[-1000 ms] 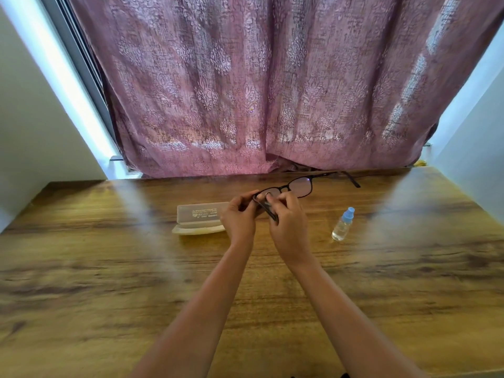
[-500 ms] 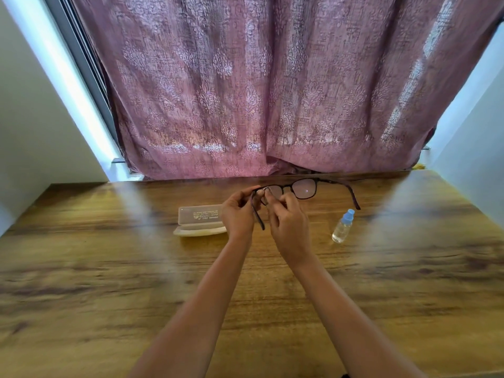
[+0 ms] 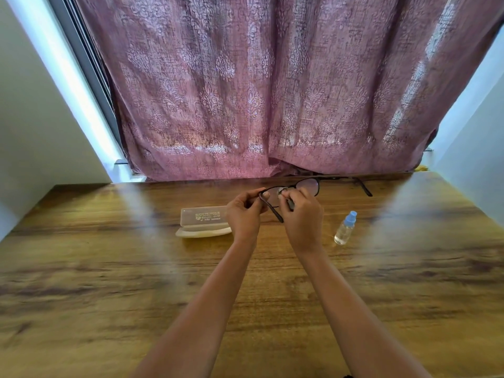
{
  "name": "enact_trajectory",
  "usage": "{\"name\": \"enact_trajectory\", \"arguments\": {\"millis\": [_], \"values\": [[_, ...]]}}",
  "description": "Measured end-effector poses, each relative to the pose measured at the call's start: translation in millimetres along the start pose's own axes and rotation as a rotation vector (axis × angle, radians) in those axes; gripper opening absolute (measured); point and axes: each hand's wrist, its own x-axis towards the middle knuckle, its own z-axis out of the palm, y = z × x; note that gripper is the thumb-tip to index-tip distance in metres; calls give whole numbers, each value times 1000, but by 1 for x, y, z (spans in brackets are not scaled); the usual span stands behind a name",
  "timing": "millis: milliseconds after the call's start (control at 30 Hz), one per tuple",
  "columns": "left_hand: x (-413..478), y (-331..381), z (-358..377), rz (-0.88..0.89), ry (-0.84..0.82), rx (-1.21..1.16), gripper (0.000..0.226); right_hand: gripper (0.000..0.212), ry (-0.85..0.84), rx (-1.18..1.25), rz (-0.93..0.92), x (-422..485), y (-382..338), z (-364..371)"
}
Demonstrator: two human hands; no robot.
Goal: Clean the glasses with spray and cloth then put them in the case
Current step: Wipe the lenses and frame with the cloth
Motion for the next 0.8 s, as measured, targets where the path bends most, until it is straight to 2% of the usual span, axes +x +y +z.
{"name": "enact_trajectory", "arguments": {"millis": [167,367,500,667,800], "values": [[3,0,1,-1,14,14,11,11,-113,-23,-73,-5,-10,7],[4,1,2,17,-1,61,7,5,-35,0,90,5,-3,2],[5,2,4,19,3,73,9,9,-113,51,48,-1,-11,7],[6,1,3,33,17,115,10,11,-41,16,94,10,0,0],[6,2,2,45,-20,118,13,9,-118,53,16,4,-10,5]]}}
